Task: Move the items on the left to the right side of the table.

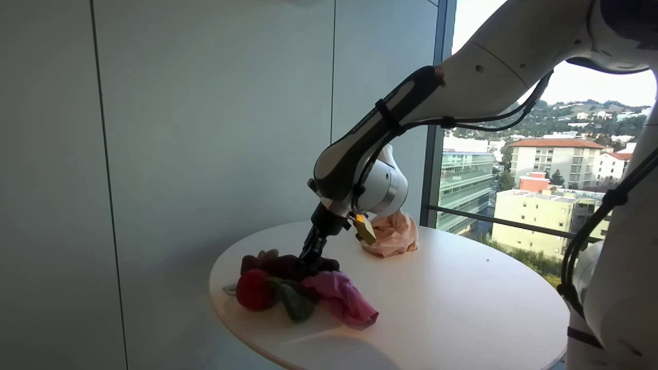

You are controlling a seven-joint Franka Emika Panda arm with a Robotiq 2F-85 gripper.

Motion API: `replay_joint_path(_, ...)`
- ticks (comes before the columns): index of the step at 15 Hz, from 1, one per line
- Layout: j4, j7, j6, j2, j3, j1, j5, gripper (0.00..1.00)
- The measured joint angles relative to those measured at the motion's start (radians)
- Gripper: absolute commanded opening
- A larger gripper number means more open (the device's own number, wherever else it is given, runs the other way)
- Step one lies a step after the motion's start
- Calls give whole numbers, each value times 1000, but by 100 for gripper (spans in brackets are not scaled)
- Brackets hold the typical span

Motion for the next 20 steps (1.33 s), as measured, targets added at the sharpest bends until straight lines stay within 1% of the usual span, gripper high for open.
replay_joint_path(1,16,39,-27,-2,-1,-17,-21,9)
replay_joint_path(2,35,65,-34,-4,-6,-28,-20,6)
replay_joint_path(3,57,84,-33,-4,-15,-35,-8,9)
replay_joint_path(6,156,136,-41,-5,-66,-77,4,9)
replay_joint_path(10,288,178,-44,12,-161,-182,-8,8)
replay_joint_path(13,378,186,-29,50,-233,-266,-36,9)
replay_joint_path(15,426,194,1,92,-277,-319,-72,9)
replay_joint_path(17,441,227,74,143,-305,-362,-130,9)
replay_joint_path(18,439,265,116,172,-317,-377,-184,9)
replay_joint_path(19,432,327,155,203,-328,-393,-261,11)
replay_joint_path(20,421,398,179,235,-350,-398,-346,38)
